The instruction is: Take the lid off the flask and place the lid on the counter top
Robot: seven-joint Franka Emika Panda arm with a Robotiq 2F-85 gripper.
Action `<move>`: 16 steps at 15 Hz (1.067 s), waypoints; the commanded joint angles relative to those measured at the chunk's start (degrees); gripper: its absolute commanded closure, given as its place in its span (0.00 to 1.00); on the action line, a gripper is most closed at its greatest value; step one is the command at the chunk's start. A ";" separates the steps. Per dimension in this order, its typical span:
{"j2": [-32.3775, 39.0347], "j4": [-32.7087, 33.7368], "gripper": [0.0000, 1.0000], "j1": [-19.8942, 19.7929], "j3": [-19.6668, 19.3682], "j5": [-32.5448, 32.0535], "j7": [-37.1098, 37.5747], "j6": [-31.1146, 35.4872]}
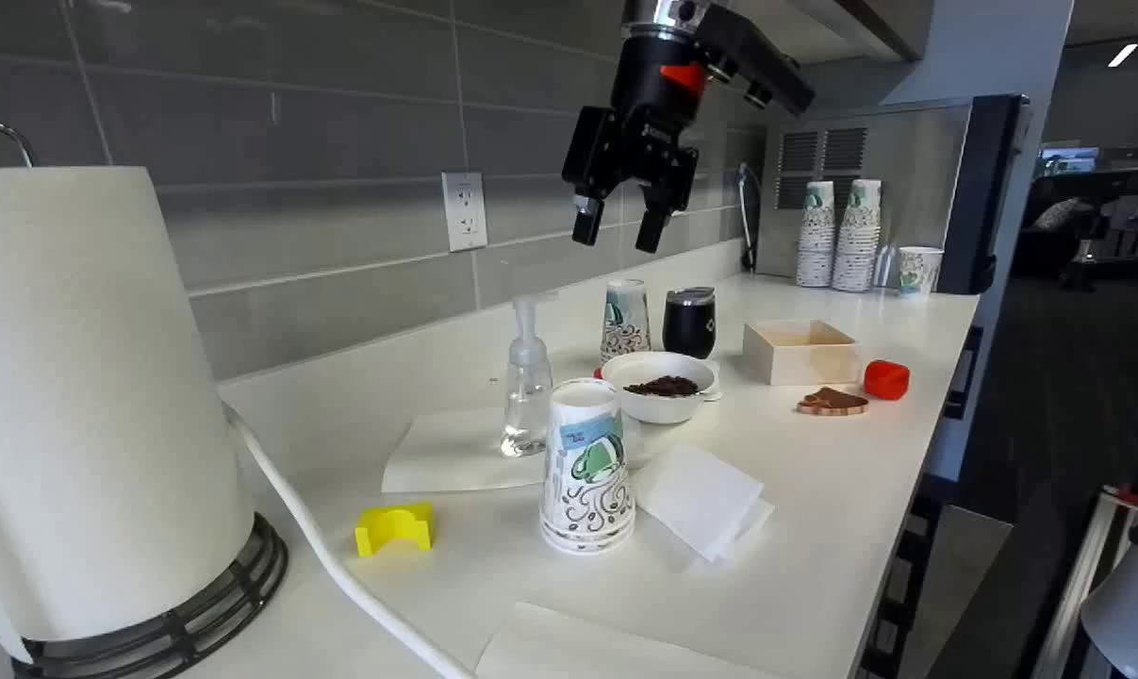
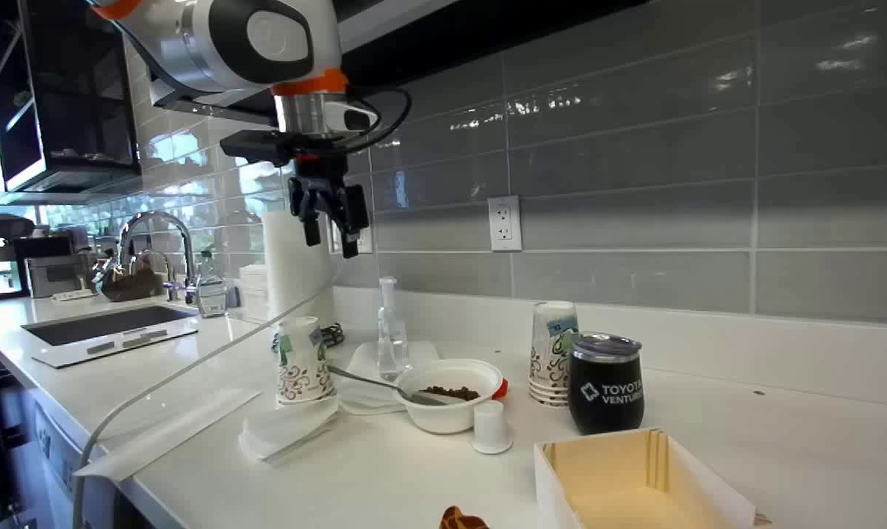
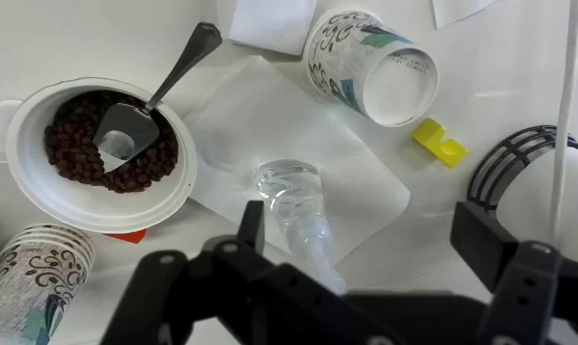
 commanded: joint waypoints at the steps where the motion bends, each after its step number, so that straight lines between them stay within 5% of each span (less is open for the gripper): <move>1: 0.00 0.11 0.00 0.02 -0.03 -0.06 0.05 -0.15; 7: 0.52 0.87 0.00 -1.39 -1.07 -1.15 -0.28 -0.60; 16: 3.89 7.85 0.00 -10.83 -7.39 -11.22 -2.59 -2.93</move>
